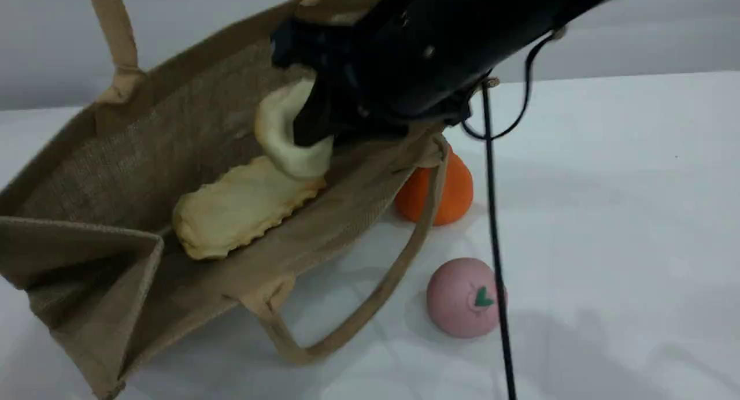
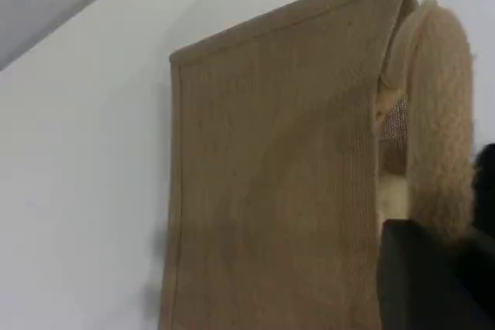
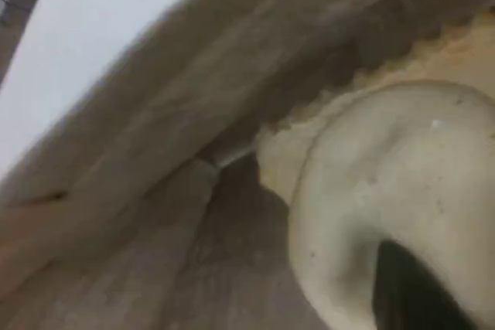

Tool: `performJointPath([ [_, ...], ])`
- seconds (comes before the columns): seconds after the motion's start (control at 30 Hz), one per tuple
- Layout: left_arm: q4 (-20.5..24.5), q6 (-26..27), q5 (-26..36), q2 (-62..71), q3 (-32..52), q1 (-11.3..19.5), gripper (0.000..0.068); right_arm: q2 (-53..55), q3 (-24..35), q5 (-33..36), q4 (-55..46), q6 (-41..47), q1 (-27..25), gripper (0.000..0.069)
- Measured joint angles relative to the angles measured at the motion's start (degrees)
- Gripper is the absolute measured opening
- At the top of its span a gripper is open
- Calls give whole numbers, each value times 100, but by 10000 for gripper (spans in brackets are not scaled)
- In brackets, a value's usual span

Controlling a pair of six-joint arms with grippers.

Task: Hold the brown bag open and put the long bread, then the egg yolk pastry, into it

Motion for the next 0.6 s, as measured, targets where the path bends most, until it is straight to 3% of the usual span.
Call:
performJointPath([
  [0.13, 0, 0, 0, 0, 0, 0, 91, 425, -341, 444, -98, -3, 0, 78],
  [0.23, 0, -6, 0, 0, 0, 0, 91, 475, -446, 479, -186, -57, 0, 137],
  [0.43, 0, -6, 0, 0, 0, 0, 91, 452, -513, 374, -221, -142, 0, 391],
  [0.6, 0, -6, -6, 0, 0, 0, 91, 355, -506, 682, -274, -142, -46, 510],
])
